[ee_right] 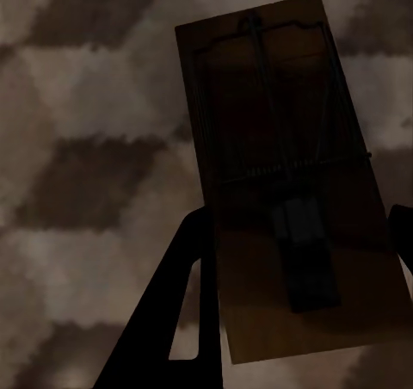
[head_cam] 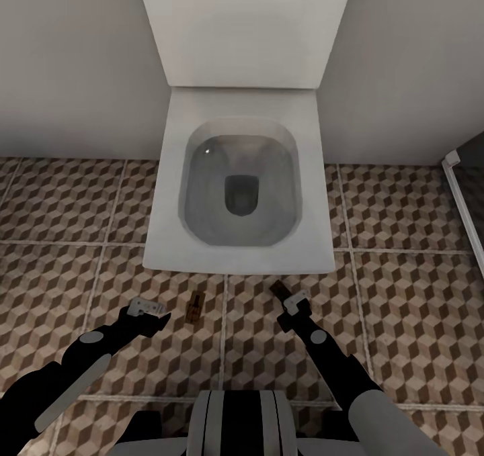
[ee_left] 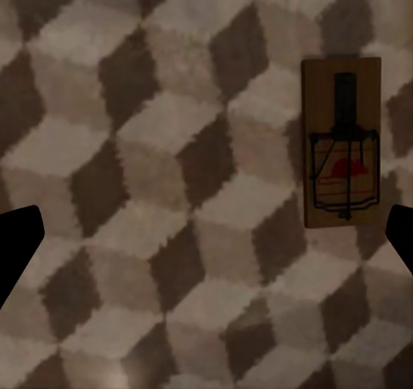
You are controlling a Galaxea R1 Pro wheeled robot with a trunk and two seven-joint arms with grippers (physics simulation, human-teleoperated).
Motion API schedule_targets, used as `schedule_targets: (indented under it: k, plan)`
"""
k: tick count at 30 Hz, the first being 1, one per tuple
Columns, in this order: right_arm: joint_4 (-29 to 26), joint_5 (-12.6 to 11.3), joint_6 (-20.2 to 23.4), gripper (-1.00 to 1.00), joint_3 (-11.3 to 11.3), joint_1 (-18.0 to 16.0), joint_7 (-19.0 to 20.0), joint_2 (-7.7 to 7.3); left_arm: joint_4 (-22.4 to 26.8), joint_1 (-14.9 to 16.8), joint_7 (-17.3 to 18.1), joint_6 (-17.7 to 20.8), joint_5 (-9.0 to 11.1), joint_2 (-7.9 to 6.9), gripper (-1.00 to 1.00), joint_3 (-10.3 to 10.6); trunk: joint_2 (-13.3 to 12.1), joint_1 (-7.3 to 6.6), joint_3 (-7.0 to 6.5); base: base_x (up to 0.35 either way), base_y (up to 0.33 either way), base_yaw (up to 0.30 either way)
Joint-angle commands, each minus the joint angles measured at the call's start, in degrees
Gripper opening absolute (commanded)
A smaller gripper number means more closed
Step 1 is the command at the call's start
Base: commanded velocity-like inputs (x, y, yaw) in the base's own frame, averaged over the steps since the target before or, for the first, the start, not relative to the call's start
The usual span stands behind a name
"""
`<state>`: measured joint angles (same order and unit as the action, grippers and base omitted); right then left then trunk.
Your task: Take the four mousetraps from the cabinet in the bathroom and place them on the bathroom floor. Make sure all four end up on the same floor surface, and ensure that at least two of them are either under or directly next to the same bathroom sink.
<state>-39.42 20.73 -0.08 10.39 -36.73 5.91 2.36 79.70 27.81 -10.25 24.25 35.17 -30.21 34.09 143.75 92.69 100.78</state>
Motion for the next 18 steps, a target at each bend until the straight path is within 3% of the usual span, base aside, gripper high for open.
schedule_targets:
  k: [1,2,3,18]
  plan:
    - [0.0,0.5,0.0,-1.00,-0.1,0.0,0.2,0.02,0.1,0.1,-0.6,0.1,0.6,-0.06,1.00,0.2,0.0,-0.01,0.03,0.000,0.000,0.000]
    - [0.0,0.5,0.0,-1.00,-0.1,0.0,0.2,0.02,0.1,0.1,-0.6,0.1,0.6,-0.05,1.00,0.2,0.0,-0.01,0.03,0.000,0.000,0.000]
    - [0.0,0.5,0.0,1.00,-0.1,0.0,0.2,0.02,0.0,0.1,-0.6,0.1,0.6,-0.04,1.00,0.2,0.0,-0.01,0.03,0.000,0.000,0.000]
    - [0.0,0.5,0.0,1.00,-0.1,0.0,0.2,0.02,-0.1,0.1,-0.6,0.1,0.6,-0.03,1.00,1.0,0.0,-0.01,0.03,0.000,0.000,0.000]
